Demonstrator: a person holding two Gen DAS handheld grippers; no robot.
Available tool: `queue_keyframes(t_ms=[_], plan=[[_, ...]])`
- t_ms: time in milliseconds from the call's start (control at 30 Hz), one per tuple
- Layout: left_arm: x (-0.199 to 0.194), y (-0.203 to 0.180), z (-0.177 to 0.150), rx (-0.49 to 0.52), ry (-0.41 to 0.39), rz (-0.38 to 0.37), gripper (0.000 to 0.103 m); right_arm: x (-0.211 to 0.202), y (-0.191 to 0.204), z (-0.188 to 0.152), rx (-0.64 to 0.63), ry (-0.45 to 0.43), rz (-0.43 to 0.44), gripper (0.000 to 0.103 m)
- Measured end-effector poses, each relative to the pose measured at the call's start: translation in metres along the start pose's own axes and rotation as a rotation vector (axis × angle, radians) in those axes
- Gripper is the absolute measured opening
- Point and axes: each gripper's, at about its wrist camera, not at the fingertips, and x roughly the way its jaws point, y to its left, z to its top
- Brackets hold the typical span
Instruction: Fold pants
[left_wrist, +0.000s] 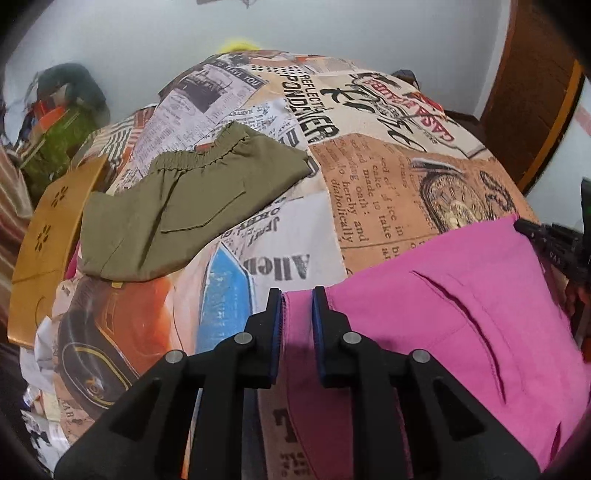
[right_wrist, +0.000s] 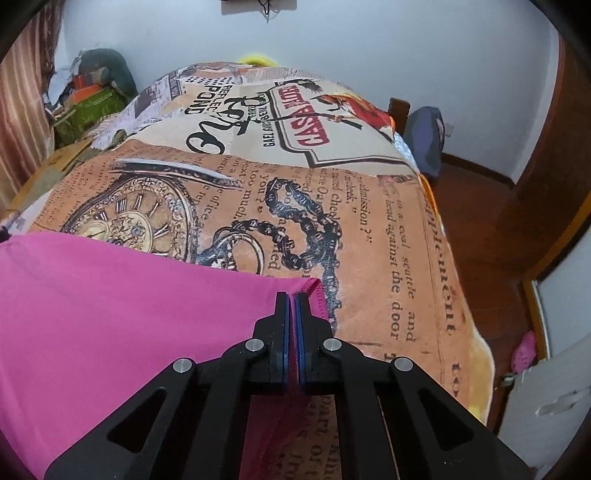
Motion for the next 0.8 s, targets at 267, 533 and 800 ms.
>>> queue_keyframes(t_ms=[267, 533, 800], plan=[[-0.013, 0.009, -0.003, -0.02, -0.027, 0.084, 0.02, -0.009, -0.013, 0.0, 0.01, 0.014, -0.079, 0.0], [-0.053, 0.007, 0.019, -0.015, -0.096, 0.019, 0.032, -0.048, 0.007, 0.025, 0.05, -0.027, 0.144, 0.016], [-0.013, -0.028, 0.019, 0.006, 0.039, -0.16, 0.049, -0.016, 0.067, 0.027, -0.062, 0.038, 0.267, 0.04]])
